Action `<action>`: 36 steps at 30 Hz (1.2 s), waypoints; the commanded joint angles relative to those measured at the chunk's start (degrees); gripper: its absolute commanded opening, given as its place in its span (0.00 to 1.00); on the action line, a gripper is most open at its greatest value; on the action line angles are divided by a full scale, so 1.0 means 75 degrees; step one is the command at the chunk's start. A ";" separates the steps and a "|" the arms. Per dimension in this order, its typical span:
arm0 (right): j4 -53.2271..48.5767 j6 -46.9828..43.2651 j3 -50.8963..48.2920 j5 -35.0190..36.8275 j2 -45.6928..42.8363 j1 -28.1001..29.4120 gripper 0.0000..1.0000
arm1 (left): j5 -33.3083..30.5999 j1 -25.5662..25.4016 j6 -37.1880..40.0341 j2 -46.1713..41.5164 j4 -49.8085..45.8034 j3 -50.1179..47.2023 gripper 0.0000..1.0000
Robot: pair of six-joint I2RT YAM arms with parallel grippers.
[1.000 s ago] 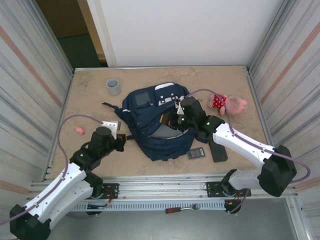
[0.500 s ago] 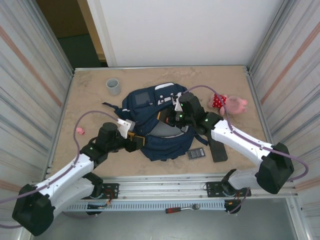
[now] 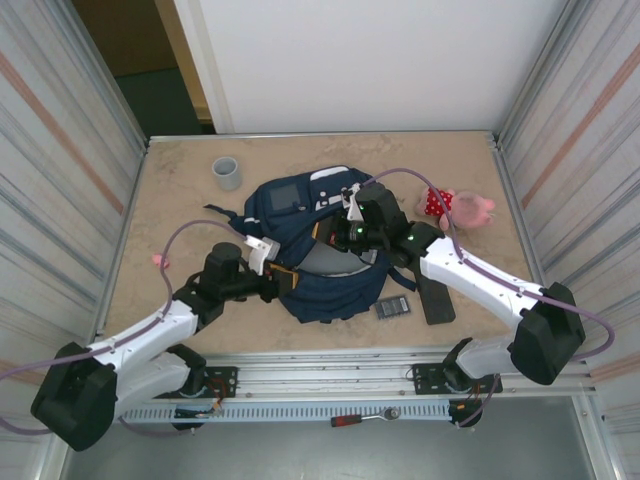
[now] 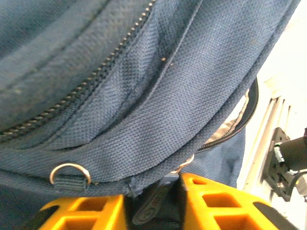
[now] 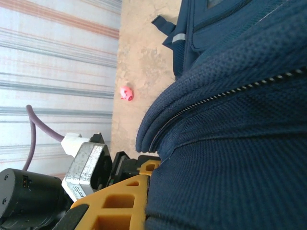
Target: Pack books, pencil case, and school supplies into a backpack
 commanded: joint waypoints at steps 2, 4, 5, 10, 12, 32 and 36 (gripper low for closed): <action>0.0547 -0.0286 0.0323 0.0026 -0.0143 -0.0108 0.00 | 0.0219 -0.0166 0.0201 -0.0126 0.0056 0.0149 0.14; 0.0537 -0.0298 0.0288 0.0034 -0.0133 -0.0138 0.01 | 0.0331 -0.0246 0.0343 -0.0228 -0.0051 0.0166 0.05; 0.0535 -0.0298 0.0276 0.0026 -0.0121 -0.0168 0.01 | 0.0308 -0.0296 0.0409 -0.0296 -0.0160 0.0186 0.01; 0.0513 -0.0318 0.0249 0.0019 -0.0101 -0.0193 0.01 | -0.0115 -0.0396 0.0521 -0.0608 -0.0586 0.0148 0.00; 0.0507 -0.0293 0.0235 0.0026 -0.0089 -0.0189 0.02 | -0.0306 -0.0401 0.0521 -0.0702 -0.0743 0.0149 0.00; 0.1800 0.0401 -0.0241 0.0314 0.1047 0.0467 0.04 | -0.1176 -0.0543 0.0432 -0.0718 -0.0768 0.0168 0.13; 0.1666 0.0280 -0.0147 0.0196 0.0913 0.0435 0.00 | -0.1714 -0.0439 0.0095 -0.1021 -0.0764 -0.0077 0.12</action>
